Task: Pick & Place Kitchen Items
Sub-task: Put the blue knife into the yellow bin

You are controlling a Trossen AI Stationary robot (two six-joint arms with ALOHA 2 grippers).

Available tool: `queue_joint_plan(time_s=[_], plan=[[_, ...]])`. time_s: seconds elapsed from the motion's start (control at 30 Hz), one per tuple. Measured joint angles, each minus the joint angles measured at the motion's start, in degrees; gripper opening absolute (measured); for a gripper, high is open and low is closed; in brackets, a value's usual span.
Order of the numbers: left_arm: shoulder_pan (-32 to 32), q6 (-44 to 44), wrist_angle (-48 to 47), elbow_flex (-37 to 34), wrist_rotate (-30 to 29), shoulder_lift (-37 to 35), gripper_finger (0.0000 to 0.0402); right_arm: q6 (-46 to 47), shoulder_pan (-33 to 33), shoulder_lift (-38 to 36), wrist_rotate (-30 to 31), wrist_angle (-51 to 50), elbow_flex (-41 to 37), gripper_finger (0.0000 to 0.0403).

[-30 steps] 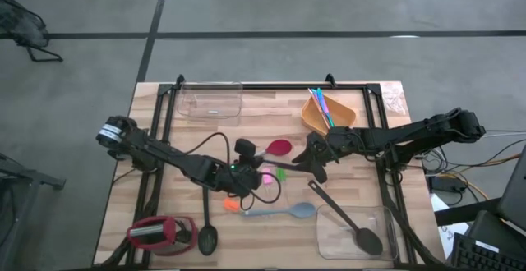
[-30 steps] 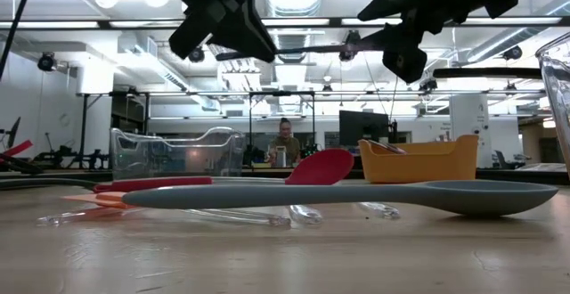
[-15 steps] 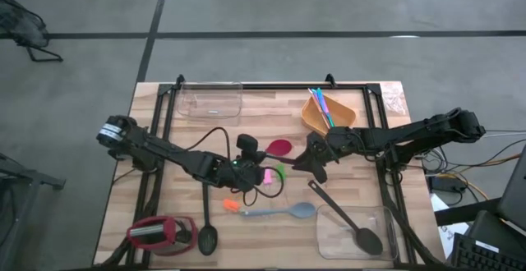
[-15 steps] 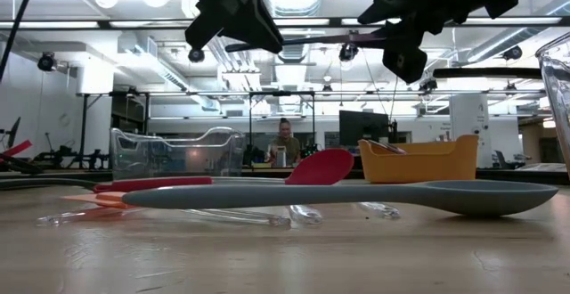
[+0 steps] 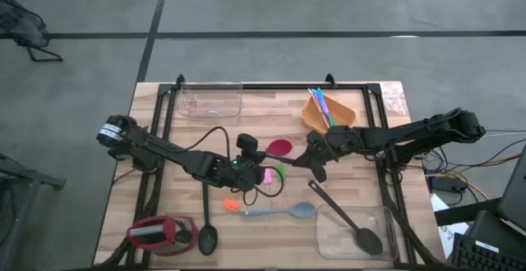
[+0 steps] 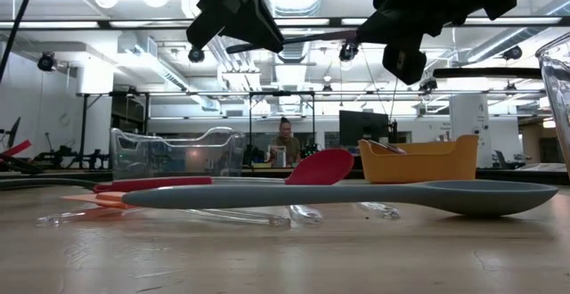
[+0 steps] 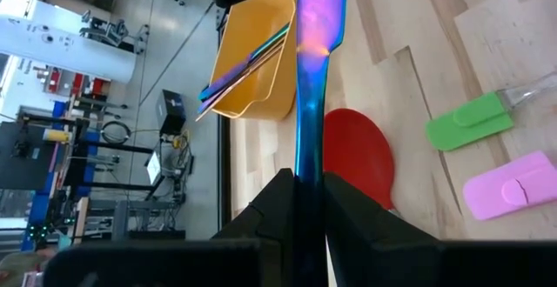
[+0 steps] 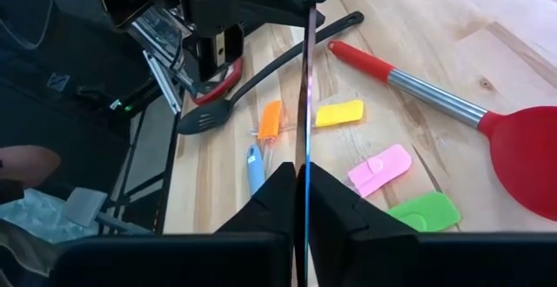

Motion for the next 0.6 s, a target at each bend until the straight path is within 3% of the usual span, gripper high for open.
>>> queue_joint_plan(time_s=[0.37,0.6], plan=[[0.0,0.0,0.0,-0.1,0.1,0.0,0.0054,0.1,-0.1,0.0,0.4,-0.5,0.0,0.0009],[0.0,-0.6,1.4,-0.1,-0.3,0.0,0.0108,-0.1,-0.4,0.0,1.9,-0.3,0.0,0.0008]])
